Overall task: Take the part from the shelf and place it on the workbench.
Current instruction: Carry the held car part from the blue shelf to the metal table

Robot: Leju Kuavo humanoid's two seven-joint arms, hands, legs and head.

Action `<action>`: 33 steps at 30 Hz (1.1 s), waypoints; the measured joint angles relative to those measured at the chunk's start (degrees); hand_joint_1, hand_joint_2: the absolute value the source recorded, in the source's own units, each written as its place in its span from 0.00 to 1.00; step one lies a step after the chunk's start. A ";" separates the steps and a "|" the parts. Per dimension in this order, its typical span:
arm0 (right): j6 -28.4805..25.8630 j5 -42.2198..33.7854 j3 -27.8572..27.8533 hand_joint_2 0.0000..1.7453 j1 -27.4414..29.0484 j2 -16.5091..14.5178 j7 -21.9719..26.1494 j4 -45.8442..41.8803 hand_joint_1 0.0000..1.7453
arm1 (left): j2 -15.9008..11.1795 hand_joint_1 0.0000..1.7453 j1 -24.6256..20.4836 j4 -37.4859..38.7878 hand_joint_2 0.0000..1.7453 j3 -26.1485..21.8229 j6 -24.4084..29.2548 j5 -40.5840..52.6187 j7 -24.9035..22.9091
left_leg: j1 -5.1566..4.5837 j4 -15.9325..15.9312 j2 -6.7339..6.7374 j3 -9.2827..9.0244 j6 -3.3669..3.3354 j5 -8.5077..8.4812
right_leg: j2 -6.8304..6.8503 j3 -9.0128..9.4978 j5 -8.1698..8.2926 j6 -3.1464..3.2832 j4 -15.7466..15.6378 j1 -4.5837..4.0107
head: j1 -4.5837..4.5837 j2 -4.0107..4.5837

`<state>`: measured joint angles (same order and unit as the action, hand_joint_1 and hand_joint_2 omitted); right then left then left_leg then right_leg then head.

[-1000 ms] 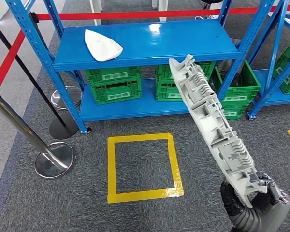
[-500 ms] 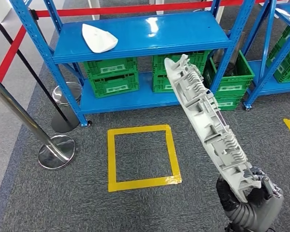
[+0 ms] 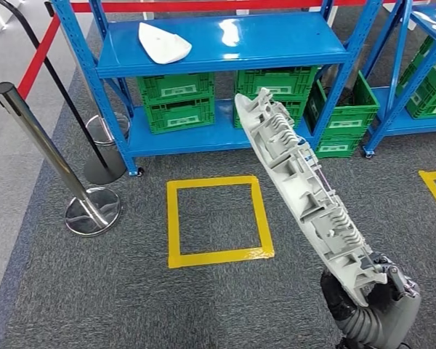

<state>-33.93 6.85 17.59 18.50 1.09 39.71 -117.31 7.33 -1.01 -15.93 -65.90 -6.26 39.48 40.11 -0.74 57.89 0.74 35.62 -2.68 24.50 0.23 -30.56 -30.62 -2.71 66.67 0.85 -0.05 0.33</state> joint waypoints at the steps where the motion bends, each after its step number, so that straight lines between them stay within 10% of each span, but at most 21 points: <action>1: 0.07 0.02 -0.01 1.00 -0.16 0.00 0.00 0.00 1.00 | 0.04 0.00 -0.03 0.00 0.00 0.00 -0.01 0.07 0.00 | -0.08 0.35 -0.02 0.64 0.23 -0.55 | 0.02 3.28 -0.80 0.34 -4.56 -0.13 | 0.01 0.00; 3: 0.15 0.10 -0.02 1.00 -0.36 0.00 0.02 -0.02 1.00 | 0.09 0.00 -0.05 0.00 0.00 0.00 -0.02 0.15 0.00 | -0.07 0.51 -0.02 1.32 0.81 -1.82 | 0.03 6.51 -2.67 0.98 -10.31 -0.52 | -0.04 0.00; 5: 0.19 0.12 -0.06 1.00 -0.36 0.00 0.04 -0.02 1.00 | 0.05 0.00 0.06 -0.01 0.00 0.00 -0.10 0.16 0.00 | 0.12 0.30 -0.08 1.73 1.46 -2.67 | 0.15 5.46 -1.92 1.71 -10.88 -0.56 | -0.07 0.00; 10: 0.27 0.05 -0.21 1.00 -0.31 -0.02 0.02 -0.02 1.00 | 0.17 0.00 0.48 -0.02 0.00 0.00 -0.21 0.19 0.00 | 0.87 11.88 -0.38 3.49 3.20 10.10 | 0.51 1.48 2.01 3.15 -10.91 -0.17 | 0.59 0.00; 13: 0.27 0.01 -0.38 1.00 -0.24 -0.02 0.01 -0.02 1.00 | 0.17 0.00 0.37 -0.04 0.00 0.00 -0.19 0.20 0.00 | 1.35 16.82 -0.40 1.55 3.69 8.42 | 0.63 -1.84 4.17 2.76 -9.87 -0.02 | 0.74 0.00; 15: 0.27 -0.02 -0.51 1.00 -0.13 -0.02 0.01 -0.02 1.00 | 0.20 0.00 0.34 -0.07 0.00 0.01 -0.19 0.20 0.00 | 1.65 11.15 -0.48 -3.54 3.90 5.60 | 0.61 -4.13 5.17 2.20 -8.84 0.15 | 0.81 0.00; 17: 0.27 -0.04 -0.62 1.00 -0.04 -0.02 0.01 -0.03 1.00 | 0.29 0.00 0.26 -0.12 0.00 0.02 -0.20 0.26 0.00 | 1.59 2.67 -0.80 -9.09 3.58 6.82 | 0.59 -5.57 6.08 1.42 -7.91 0.15 | 0.87 0.00; 20: 0.27 -0.04 -0.72 1.00 0.13 -0.02 0.02 -0.04 1.00 | 0.43 0.00 0.22 -0.17 0.00 0.04 -0.20 0.34 0.00 | 1.17 -1.24 -0.93 -10.42 2.04 7.84 | 0.62 -6.31 7.65 0.23 -7.89 0.32 | 0.87 0.00; 22: 0.28 -0.03 -0.73 1.00 0.48 -0.01 0.04 -0.04 1.00 | 0.56 0.00 0.32 -0.18 0.00 0.04 -0.19 0.35 0.00 | 1.16 -1.29 -0.62 -9.15 0.92 6.48 | 0.38 -7.04 5.51 -0.29 -6.76 0.52 | 0.74 0.00; 26: 0.39 -0.01 -0.81 1.00 0.99 0.00 0.03 -0.04 1.00 | 0.63 0.00 0.34 -0.26 0.00 0.04 -0.16 0.34 0.00 | 0.70 -1.18 -0.22 -5.34 -0.17 3.31 | 0.01 -9.59 -4.41 -0.64 5.71 0.49 | 0.13 0.00; 29: 0.50 0.02 -0.88 1.00 1.16 0.00 0.01 -0.04 1.00 | 0.76 0.00 0.35 -0.27 0.00 0.05 -0.16 0.34 0.00 | 0.21 -0.78 -0.09 -2.06 -0.13 1.00 | 0.00 -5.84 -0.82 -0.10 6.59 0.20 | 0.09 0.00; 33: 0.75 0.26 -0.91 1.00 1.17 0.00 0.02 -0.10 1.00 | 0.95 0.00 0.22 -0.28 0.00 0.10 -0.15 0.31 0.00 | -0.10 0.01 -0.12 0.16 0.63 -1.41 | -0.03 6.05 -1.57 1.17 -9.30 -0.55 | 0.13 0.00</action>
<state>-33.18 7.11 16.68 19.68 1.09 39.73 -117.42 8.28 -0.79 -16.22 -65.79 -6.41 39.79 40.11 -0.83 57.90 0.62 35.79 -2.05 23.09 0.20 -24.51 -32.19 -1.53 57.37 0.30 0.08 0.33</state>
